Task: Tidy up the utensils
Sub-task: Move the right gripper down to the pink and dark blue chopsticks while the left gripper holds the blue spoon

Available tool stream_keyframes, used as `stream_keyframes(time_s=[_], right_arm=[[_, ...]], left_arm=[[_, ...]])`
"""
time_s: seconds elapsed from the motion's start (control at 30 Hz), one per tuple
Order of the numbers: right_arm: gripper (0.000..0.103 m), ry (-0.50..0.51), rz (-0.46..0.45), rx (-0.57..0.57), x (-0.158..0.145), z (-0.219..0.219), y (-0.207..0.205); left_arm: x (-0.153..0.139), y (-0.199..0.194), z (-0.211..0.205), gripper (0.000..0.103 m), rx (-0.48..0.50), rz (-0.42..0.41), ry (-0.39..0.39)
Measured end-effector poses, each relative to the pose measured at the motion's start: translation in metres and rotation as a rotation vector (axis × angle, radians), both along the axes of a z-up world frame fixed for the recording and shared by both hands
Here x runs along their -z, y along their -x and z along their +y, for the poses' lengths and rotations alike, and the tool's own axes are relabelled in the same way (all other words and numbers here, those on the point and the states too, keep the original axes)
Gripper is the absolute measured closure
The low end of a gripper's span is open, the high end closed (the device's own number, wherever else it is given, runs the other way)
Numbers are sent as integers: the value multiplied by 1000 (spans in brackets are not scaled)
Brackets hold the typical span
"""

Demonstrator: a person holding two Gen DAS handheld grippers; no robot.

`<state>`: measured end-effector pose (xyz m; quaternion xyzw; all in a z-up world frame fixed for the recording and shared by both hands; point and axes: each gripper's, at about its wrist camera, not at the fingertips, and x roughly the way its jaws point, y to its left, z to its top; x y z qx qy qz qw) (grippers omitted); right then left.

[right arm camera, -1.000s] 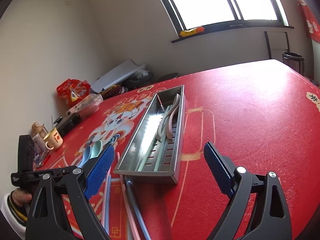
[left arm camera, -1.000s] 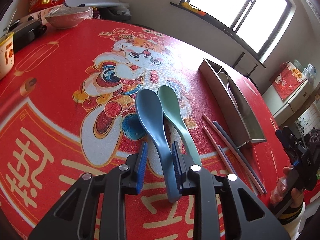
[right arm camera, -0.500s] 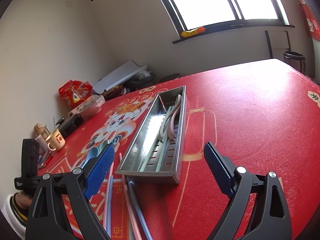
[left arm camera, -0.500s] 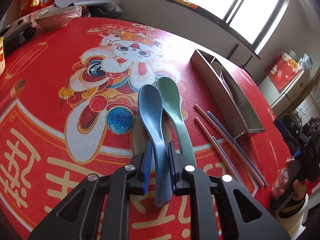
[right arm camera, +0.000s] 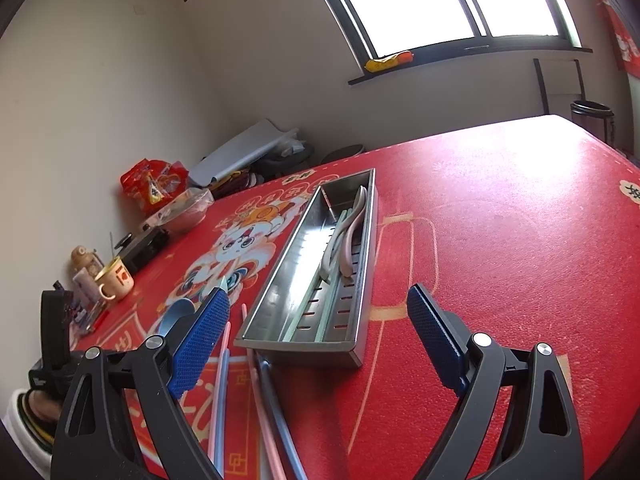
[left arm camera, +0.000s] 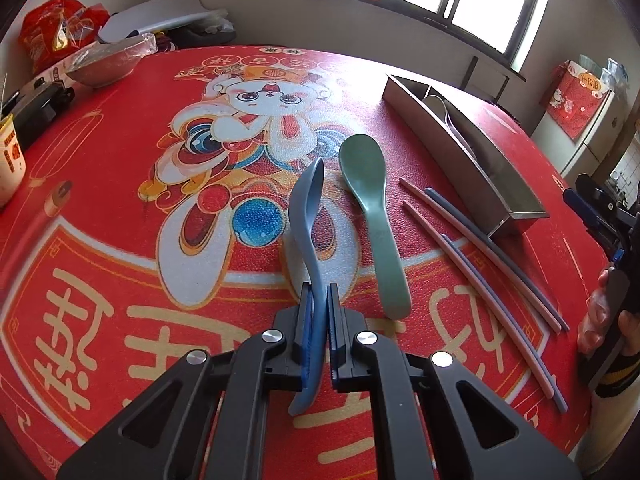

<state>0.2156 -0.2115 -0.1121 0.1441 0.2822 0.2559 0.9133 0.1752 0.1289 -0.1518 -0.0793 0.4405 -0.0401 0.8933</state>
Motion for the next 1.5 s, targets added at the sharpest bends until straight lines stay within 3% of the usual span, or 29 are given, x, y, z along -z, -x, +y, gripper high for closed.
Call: stream_keyframes(time_s=[0.3,0.37,0.53,0.6,0.7,0.8,1.03,1.5], right_arm=[[17,18,19,-15,2,4,-4],[28,55,34,-23,3,10,-7],[40,160,67,-65,2,24,-5],[55,193,88,-94,1,27,-1],[69,243,130,-137,4,34,12],[76,289,170,-191,11,44,27],[81,349,225,-287,25,69,53],[82,419,263,-338,29,86,62]], left_arm=[[3,7,9,96,2,-37,71],[4,8,13,96,0,-39,100],[4,8,13,96,0,-41,104],[4,8,13,96,1,-42,105],[5,8,17,96,12,-42,141],[5,8,16,96,20,-41,145],[5,7,14,96,21,-41,133],[5,8,15,96,20,-42,144]])
